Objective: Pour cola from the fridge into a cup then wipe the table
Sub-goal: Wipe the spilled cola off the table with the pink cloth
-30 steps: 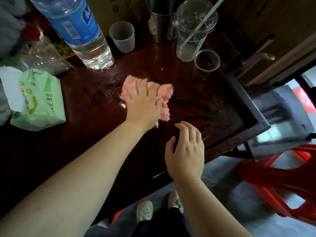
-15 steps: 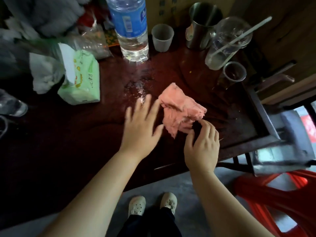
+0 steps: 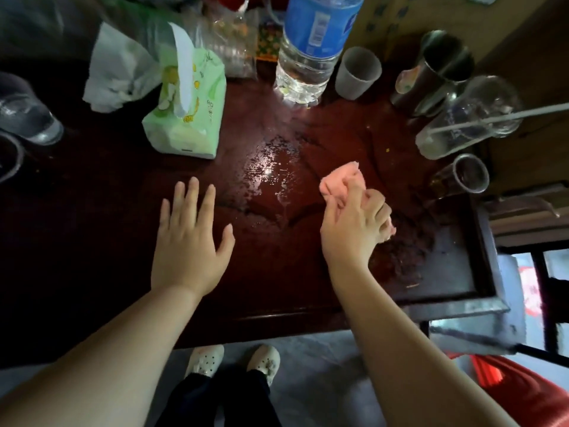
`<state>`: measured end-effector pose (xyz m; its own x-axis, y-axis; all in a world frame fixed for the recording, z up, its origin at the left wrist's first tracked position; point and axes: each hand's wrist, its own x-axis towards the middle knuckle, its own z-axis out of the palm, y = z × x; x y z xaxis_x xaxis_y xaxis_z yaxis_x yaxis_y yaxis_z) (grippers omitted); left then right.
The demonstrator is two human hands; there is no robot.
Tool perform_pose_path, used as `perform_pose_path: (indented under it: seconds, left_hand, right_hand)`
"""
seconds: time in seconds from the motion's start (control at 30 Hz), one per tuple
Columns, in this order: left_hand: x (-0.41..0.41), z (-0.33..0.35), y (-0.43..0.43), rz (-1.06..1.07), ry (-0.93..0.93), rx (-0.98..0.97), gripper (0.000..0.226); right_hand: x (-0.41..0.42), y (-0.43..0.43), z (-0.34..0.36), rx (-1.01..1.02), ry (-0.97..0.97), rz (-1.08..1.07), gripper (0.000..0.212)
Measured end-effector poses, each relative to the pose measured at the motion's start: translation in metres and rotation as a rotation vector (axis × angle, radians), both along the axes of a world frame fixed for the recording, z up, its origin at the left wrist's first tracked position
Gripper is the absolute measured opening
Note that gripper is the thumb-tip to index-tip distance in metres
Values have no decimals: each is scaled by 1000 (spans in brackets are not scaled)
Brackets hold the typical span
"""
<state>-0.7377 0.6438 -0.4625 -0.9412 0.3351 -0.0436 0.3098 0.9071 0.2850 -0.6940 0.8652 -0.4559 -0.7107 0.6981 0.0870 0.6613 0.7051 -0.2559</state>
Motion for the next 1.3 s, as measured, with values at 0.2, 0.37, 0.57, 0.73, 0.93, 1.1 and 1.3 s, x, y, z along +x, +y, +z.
perform_pose_path:
  seconds: [0.2, 0.37, 0.57, 0.73, 0.93, 1.1, 1.3]
  left_hand:
    - [-2, 3, 1, 3, -32, -21, 65]
    - [-1, 3, 0, 2, -29, -18, 68]
    - [-2, 7, 2, 4, -35, -12, 69]
    - [-2, 5, 1, 1, -32, -13, 69]
    - [-1, 5, 2, 15, -28, 2, 67]
    - [-1, 6, 3, 17, -23, 35, 61]
    - [-2, 0, 1, 2, -6, 17, 64]
  right_hand:
    - [26, 61, 5, 132, -70, 129, 47]
    - [-64, 22, -2, 132, -110, -162, 53]
    - [-10, -6, 4, 93, -29, 614, 42]
    - [-2, 64, 8, 150, -100, 111, 52]
    - [-77, -33, 5, 145, -64, 196, 37]
    - [-7, -21, 6, 75, 27, 756, 36]
    - [6, 72, 3, 121, -81, 97, 51]
